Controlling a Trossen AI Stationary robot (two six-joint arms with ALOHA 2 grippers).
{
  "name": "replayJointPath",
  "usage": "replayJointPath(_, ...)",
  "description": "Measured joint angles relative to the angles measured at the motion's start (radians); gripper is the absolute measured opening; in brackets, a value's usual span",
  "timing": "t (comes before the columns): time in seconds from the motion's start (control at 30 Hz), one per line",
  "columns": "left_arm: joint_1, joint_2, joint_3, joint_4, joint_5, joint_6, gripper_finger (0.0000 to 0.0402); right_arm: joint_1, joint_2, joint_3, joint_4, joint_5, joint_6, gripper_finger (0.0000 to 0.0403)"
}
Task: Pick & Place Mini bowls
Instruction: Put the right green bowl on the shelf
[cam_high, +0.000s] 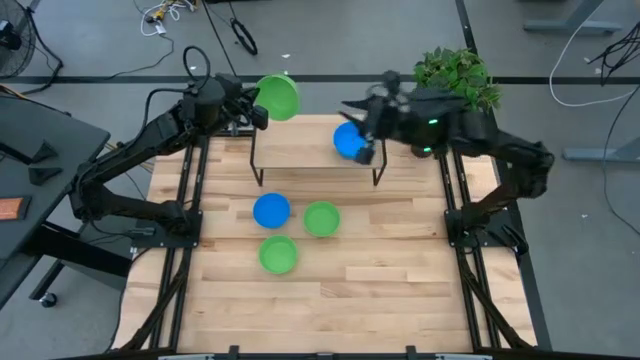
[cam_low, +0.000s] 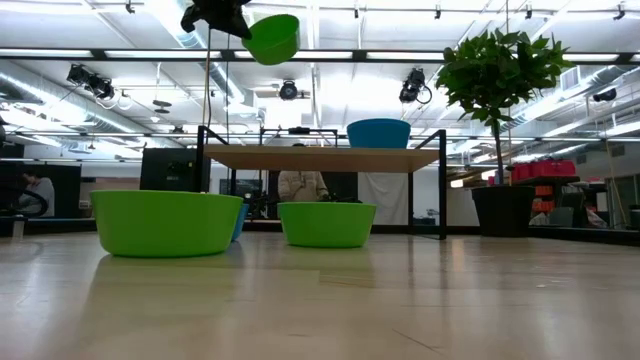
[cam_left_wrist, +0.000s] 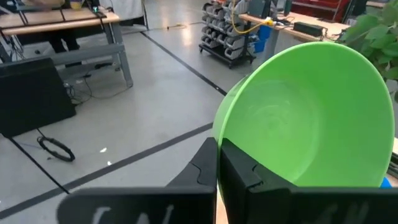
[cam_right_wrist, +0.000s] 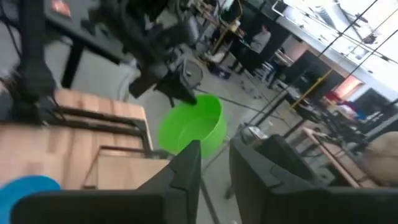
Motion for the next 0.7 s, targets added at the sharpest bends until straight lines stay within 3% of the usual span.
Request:
replayJointPath(0.43,-0.005,0.0,0.0,-0.1,0.086,-0.112,0.0005,-0.008,-0.242,0.0,-0.164,-0.048,0.111,0.0005)
replayJointPath(0.7,-0.005,0.0,0.0,-0.13,0.097,-0.144,0.0004,-0.008,-0.344,0.0,-0.208,-0.141,0.295,0.0003)
